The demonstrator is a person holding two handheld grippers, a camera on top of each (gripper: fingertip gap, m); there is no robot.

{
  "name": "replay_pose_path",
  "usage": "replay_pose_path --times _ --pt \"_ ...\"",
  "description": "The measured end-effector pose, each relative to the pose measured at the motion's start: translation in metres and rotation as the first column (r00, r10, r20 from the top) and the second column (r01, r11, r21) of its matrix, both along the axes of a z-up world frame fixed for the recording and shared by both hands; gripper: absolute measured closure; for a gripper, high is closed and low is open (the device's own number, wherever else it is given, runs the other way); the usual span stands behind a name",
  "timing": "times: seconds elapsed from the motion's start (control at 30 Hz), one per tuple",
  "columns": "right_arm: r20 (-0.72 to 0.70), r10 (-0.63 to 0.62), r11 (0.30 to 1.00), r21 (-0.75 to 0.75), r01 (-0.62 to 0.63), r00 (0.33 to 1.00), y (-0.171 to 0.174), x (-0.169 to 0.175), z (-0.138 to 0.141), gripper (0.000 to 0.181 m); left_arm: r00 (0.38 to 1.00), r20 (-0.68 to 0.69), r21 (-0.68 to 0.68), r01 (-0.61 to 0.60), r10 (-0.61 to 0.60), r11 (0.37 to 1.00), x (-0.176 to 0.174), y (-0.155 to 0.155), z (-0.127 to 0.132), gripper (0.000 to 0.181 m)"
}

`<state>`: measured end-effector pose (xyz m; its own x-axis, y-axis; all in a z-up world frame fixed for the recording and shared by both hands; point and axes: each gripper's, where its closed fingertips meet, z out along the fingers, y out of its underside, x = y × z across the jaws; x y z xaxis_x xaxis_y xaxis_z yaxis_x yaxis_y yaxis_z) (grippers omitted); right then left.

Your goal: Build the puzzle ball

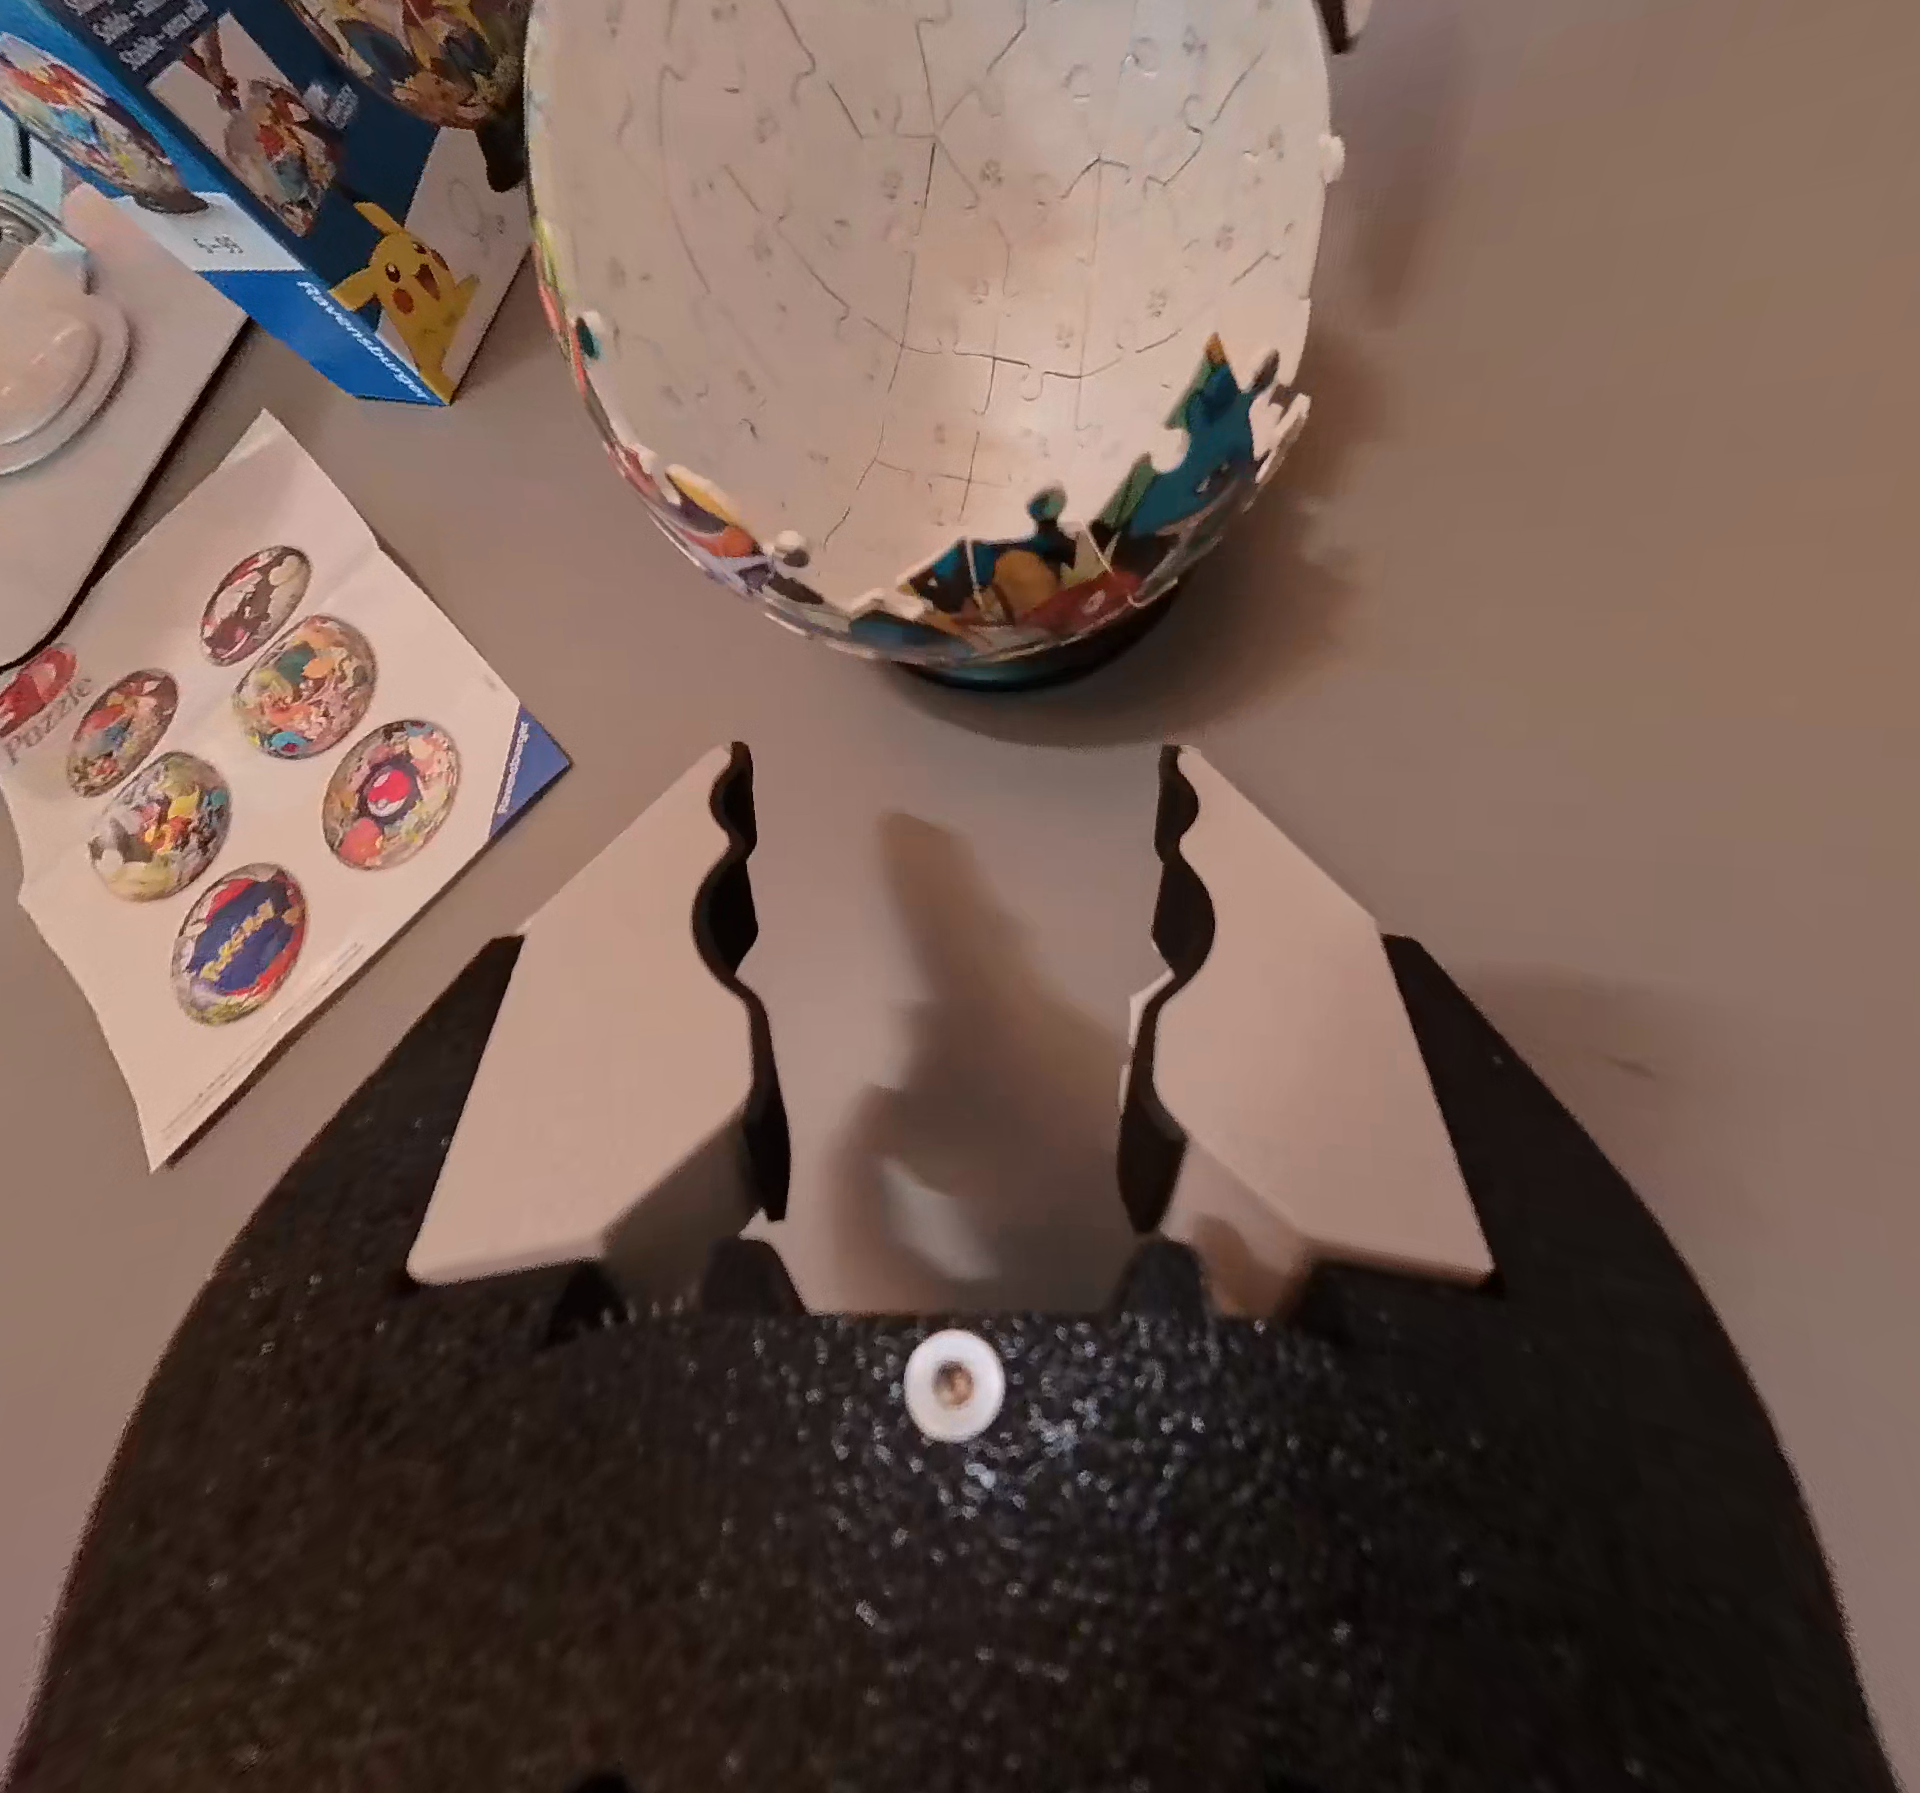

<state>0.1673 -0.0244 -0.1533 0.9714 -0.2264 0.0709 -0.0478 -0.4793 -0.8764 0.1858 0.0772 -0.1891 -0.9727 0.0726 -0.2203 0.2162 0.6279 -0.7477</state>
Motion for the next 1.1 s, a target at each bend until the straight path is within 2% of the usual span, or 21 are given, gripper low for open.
replay_pose_path --times 0.17,0.33,0.43,0.5,0.6,0.7,0.83,0.97,1.1 --pt "0.082 -0.019 0.997 -0.075 0.025 0.996 -0.001 -0.007 -0.006 0.061 0.997 0.014 -0.019 -0.074 0.075 0.997 -0.007 0.001 0.005 0.102" --pt "0.072 -0.12 0.987 -0.101 0.127 0.99 -0.026 -0.008 -0.017 0.062 0.979 0.127 0.08 -0.172 0.161 0.982 -0.014 0.009 -0.003 0.102" --pt "0.116 -0.169 0.984 -0.038 0.175 0.979 -0.035 -0.017 -0.007 0.064 0.976 0.104 0.056 -0.197 0.19 0.979 -0.025 0.014 0.002 0.102" --pt "0.155 -0.188 0.979 -0.055 0.199 0.97 -0.04 -0.022 -0.003 0.063 0.972 0.06 0.009 -0.228 0.227 0.974 -0.028 0.014 0.01 0.102" --pt "0.241 -0.22 0.962 -0.108 0.251 0.945 -0.045 -0.021 0.006 0.059 0.939 0.055 -0.03 -0.34 0.341 0.94 -0.013 0.018 0.018 0.106" --pt "0.323 -0.289 0.937 -0.098 0.335 0.901 -0.052 -0.011 0.021 0.054 0.908 0.013 -0.041 -0.419 0.419 0.907 -0.003 0.021 0.02 0.106" --pt "0.323 -0.346 0.925 -0.04 0.378 0.881 -0.057 -0.006 0.03 0.059 0.926 -0.035 -0.029 -0.378 0.377 0.926 -0.007 0.016 0.016 0.1" --pt "0.271 -0.349 0.93 -0.018 0.367 0.897 -0.059 -0.007 0.023 0.062 0.945 -0.021 0.041 -0.327 0.328 0.944 -0.003 0.01 0.003 0.106" --pt "0.237 -0.305 0.946 -0.034 0.322 0.922 -0.057 -0.003 0.009 0.077 0.963 -0.02 0.059 -0.267 0.269 0.962 -0.004 -0.003 -0.005 0.109"
